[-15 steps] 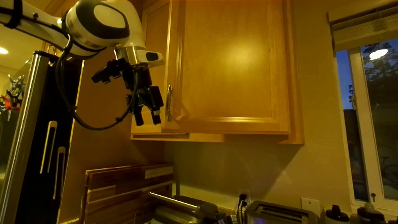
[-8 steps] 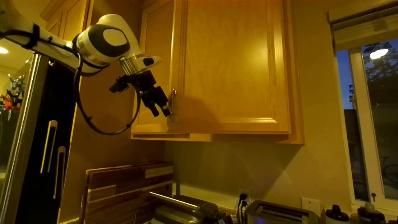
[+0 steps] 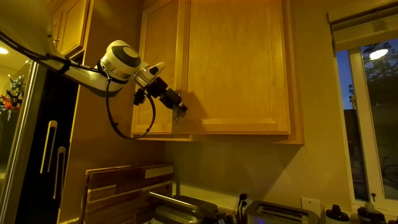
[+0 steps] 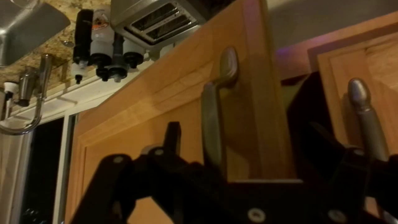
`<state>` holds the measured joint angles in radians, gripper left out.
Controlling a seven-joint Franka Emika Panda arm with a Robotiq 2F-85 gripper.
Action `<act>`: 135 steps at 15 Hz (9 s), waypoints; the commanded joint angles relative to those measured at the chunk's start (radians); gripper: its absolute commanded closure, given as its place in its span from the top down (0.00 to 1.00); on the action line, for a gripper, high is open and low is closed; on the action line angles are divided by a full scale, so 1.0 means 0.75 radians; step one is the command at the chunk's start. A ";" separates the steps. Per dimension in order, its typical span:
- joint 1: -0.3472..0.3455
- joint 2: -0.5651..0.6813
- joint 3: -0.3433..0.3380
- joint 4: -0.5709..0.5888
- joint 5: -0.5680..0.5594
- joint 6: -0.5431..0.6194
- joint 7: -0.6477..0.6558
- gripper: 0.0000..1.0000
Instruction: Put the block in the top cupboard and close it
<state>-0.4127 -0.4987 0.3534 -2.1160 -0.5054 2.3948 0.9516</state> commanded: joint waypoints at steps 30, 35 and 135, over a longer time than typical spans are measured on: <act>0.308 -0.334 -0.411 -0.103 -0.620 -1.027 0.121 1.00; 0.245 -0.252 -0.538 -0.052 -0.822 -1.198 0.143 1.00; 1.193 0.257 -0.148 0.145 1.318 -0.377 -2.422 1.00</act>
<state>0.4660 -0.3449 0.2211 -2.0455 0.4466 2.0780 -0.8427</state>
